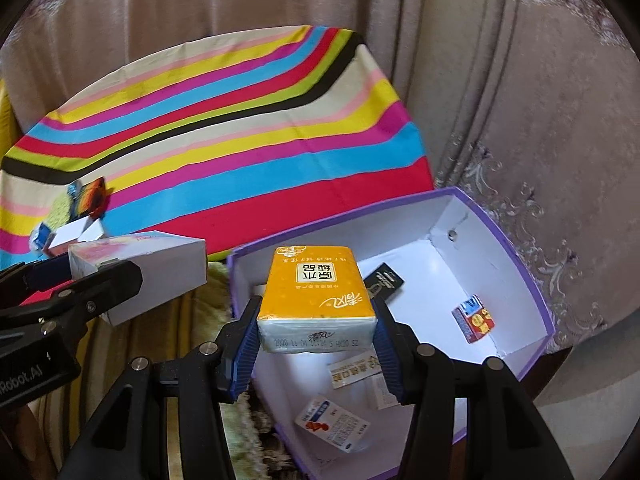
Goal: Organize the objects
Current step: 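Carry both packs over the purple-rimmed box and open both tools to drop them, then move both tools back over the remaining boxes on the cloth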
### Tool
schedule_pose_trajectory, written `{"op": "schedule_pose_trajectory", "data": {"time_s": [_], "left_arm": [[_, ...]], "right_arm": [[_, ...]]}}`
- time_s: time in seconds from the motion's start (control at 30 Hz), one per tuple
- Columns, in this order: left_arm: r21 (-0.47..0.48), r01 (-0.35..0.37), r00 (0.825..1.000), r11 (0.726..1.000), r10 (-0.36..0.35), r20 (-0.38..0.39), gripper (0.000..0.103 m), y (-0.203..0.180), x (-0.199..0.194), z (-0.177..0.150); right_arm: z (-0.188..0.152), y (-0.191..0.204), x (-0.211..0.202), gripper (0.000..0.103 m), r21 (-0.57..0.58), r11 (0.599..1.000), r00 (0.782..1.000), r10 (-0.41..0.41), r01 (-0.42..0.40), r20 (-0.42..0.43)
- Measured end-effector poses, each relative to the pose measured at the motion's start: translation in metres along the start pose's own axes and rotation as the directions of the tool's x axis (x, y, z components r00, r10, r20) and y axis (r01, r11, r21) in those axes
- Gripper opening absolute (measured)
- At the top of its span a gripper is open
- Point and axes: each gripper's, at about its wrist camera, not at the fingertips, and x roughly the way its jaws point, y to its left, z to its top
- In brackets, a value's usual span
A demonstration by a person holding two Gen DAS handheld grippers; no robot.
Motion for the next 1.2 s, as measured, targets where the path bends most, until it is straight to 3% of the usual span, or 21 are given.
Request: {"op": "schedule_pose_trajectory", "data": {"time_s": [0.43,0.57,0.7,1.2], "left_arm": [[0.077,0.093,0.995,0.993,-0.090,-0.042,0.071,-0.040,0.019,0.008],[0.079,0.092,0.995,0.993,-0.089,-0.040,0.083,-0.043,0.018,0.008],[0.082,0.057,0.998,0.995,-0.054,-0.041,0.086,-0.042,0.017,0.007],[0.033,-0.067,0.997,0.997,0.068,-0.026,0.086,-0.016,0.006,0.001]], "right_arm": [[-0.004,-0.051,0.009,0.055,0.160,0.983,0.996,-0.079,0.085,-0.043],[-0.004,-0.060,0.011,0.063,0.184,0.977,0.994,-0.099,0.107,-0.053],[-0.004,-0.060,0.011,0.068,0.184,0.977,0.994,-0.098,0.106,-0.051],[-0.002,-0.025,0.011,0.073,0.114,0.992,0.997,-0.054,0.060,-0.056]]}}
